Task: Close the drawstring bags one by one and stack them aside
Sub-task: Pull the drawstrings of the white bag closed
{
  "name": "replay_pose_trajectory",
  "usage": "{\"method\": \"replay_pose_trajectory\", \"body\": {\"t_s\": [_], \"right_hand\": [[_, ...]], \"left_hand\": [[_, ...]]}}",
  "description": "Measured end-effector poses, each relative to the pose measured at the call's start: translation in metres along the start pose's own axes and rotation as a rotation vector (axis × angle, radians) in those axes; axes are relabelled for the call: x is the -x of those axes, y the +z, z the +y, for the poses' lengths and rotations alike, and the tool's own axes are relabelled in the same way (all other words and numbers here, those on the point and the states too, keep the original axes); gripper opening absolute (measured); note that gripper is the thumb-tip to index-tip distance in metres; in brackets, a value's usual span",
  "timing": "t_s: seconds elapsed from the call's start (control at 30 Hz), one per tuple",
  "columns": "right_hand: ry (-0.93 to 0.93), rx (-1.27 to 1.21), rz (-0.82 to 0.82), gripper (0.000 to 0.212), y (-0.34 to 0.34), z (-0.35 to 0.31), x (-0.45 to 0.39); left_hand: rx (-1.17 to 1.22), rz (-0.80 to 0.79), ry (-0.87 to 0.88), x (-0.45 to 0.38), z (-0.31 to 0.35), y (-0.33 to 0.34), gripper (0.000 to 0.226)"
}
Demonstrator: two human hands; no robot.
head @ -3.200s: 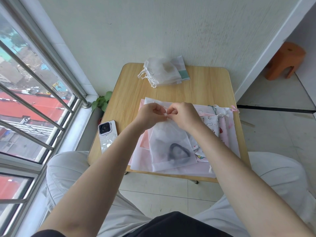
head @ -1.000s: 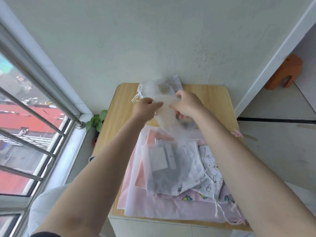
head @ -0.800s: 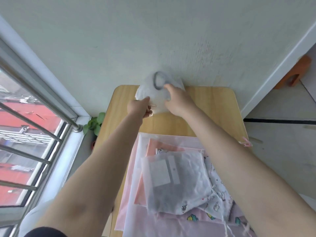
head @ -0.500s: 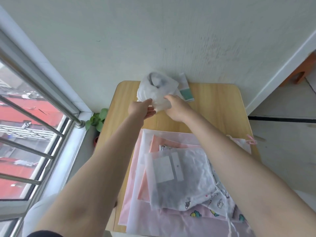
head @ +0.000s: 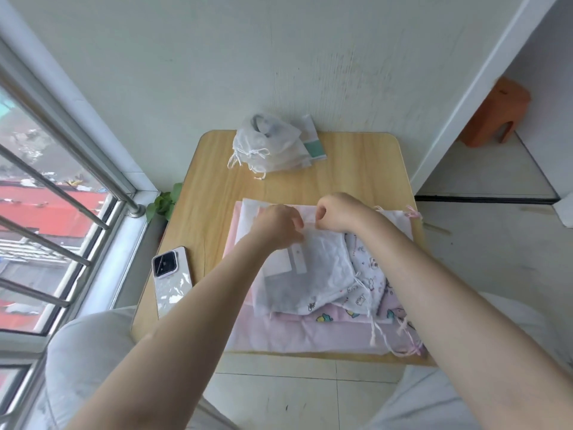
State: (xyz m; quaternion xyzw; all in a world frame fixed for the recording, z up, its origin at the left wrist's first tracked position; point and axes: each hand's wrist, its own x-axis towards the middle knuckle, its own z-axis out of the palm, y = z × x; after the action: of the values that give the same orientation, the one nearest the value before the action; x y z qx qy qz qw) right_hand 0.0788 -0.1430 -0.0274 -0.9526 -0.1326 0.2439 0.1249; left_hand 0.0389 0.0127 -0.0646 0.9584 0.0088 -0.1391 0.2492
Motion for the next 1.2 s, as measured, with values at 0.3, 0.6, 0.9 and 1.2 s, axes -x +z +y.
{"method": "replay_pose_trajectory", "body": {"t_s": [0.3, 0.6, 0.9, 1.2], "right_hand": [[0.039, 0.271, 0.025, 0.039, 0.009, 0.007, 0.023], [-0.220, 0.118, 0.181, 0.023, 0.018, -0.012, 0.013], [-0.111, -0.282, 0.065, 0.039, 0.026, -0.021, 0.016], [-0.265, -0.313, 0.008, 0.028, 0.051, -0.049, 0.021]], "left_hand": [[0.005, 0.143, -0.031, 0.016, 0.004, 0.003, 0.026], [0.072, 0.036, -0.016, 0.031, -0.004, -0.006, 0.034], [0.662, 0.079, -0.261, 0.063, -0.030, -0.013, 0.015], [0.927, 0.122, -0.310, 0.075, -0.047, -0.019, 0.035]]}}
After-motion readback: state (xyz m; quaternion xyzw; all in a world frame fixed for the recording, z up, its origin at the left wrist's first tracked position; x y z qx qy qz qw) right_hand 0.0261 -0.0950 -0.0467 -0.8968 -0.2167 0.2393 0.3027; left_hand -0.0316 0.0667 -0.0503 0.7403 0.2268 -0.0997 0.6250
